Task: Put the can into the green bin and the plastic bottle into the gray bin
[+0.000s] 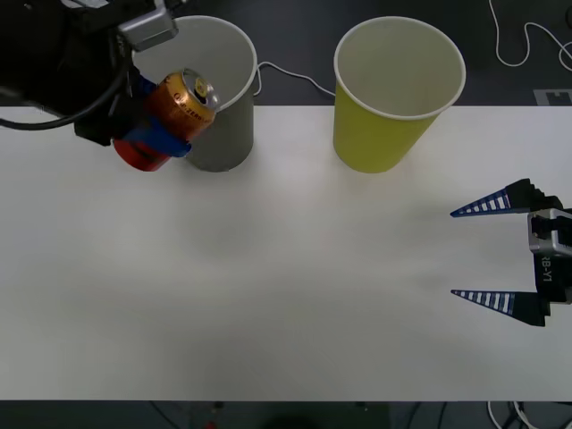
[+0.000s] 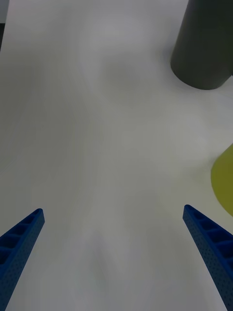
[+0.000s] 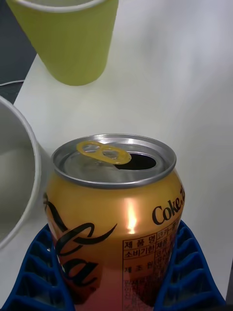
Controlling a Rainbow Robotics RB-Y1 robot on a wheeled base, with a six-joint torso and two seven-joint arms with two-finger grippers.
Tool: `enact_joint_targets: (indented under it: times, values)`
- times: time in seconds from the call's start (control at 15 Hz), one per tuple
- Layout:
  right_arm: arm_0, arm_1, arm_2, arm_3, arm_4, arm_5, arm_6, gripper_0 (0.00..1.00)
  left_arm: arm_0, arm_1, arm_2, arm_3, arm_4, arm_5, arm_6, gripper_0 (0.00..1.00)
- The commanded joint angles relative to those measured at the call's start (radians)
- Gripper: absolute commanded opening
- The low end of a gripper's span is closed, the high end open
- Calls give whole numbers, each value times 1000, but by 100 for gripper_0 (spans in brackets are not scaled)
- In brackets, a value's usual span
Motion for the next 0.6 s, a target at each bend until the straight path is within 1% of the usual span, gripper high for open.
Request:
enact_joint_targets:
  times: [0.07, 0.2, 0.27, 0.33, 0.47, 0.6]
  values:
    - [0, 0, 0, 0, 0, 0, 0, 100, -238, -67, -202, 99, 10, 14, 76, 0]
    - [0, 0, 0, 0, 0, 0, 0, 100, -419, -142, -365, 206, 16, 53, 116, 0]
    - [0, 0, 0, 0, 0, 0, 0, 100, -473, -170, -411, 244, 16, 65, 117, 0]
    - [0, 0, 0, 0, 0, 0, 0, 100, -554, -225, -484, 321, 22, 85, 128, 0]
    - [0, 0, 0, 0, 0, 0, 0, 100, -657, -322, -572, 448, 33, 116, 139, 0]
    - [0, 0, 0, 0, 0, 0, 0, 100, -723, -431, -622, 597, 53, 148, 137, 0]
